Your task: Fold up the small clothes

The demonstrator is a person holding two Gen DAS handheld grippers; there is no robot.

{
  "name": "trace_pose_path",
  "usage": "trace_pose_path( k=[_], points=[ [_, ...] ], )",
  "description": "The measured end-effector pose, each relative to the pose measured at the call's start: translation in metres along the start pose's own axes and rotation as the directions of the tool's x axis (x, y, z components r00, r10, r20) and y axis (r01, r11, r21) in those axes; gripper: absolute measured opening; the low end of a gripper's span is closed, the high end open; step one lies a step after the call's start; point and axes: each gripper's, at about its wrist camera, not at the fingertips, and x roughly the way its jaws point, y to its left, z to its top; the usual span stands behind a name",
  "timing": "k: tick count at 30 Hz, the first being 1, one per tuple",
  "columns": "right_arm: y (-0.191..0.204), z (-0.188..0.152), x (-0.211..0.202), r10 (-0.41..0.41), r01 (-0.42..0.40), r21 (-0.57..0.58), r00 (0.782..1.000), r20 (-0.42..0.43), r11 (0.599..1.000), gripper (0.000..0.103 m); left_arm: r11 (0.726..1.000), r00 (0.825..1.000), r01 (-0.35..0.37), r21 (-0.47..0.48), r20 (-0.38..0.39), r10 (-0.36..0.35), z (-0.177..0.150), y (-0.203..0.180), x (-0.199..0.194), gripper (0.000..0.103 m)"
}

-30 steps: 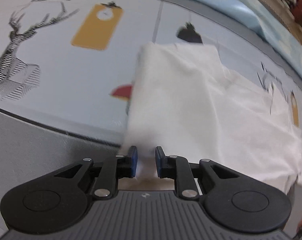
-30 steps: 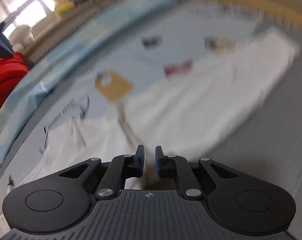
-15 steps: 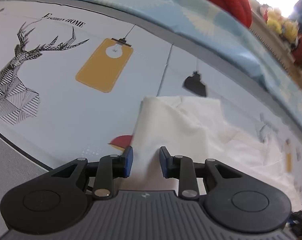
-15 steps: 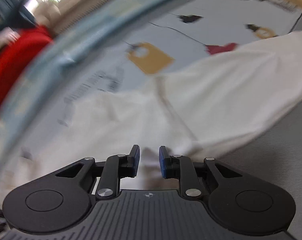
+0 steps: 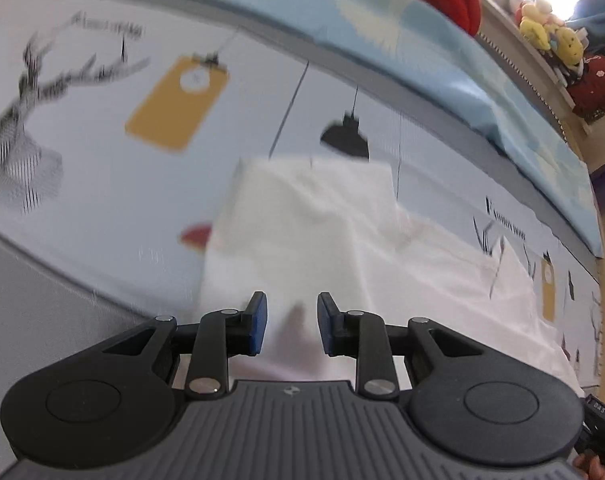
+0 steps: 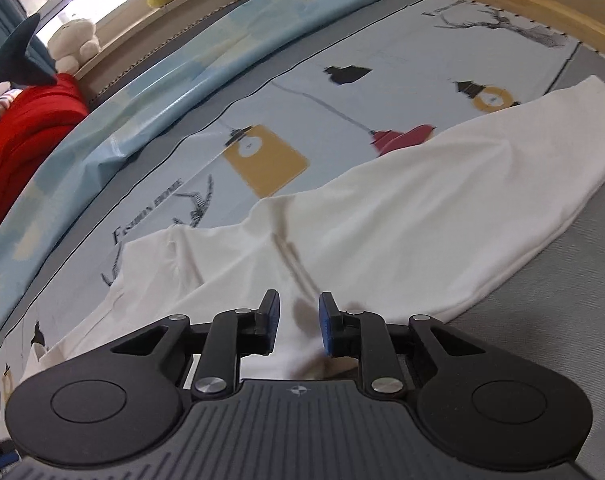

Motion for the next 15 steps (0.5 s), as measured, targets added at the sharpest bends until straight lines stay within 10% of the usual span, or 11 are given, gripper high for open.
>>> trace_pose_path(
  k=[5, 15],
  points=[
    [-0.036, 0.017, -0.013, -0.023, 0.021, 0.058, 0.999, 0.030, 0.998, 0.030, 0.999, 0.995, -0.032, 0.009, -0.098, 0.033, -0.018, 0.002, 0.010, 0.030],
    [-0.161, 0.052, -0.032, -0.170, 0.136, 0.276, 0.980, 0.105, 0.952, 0.031, 0.997, 0.999, 0.040, 0.073, -0.039, -0.037, -0.027, -0.034, -0.013, 0.032]
  ],
)
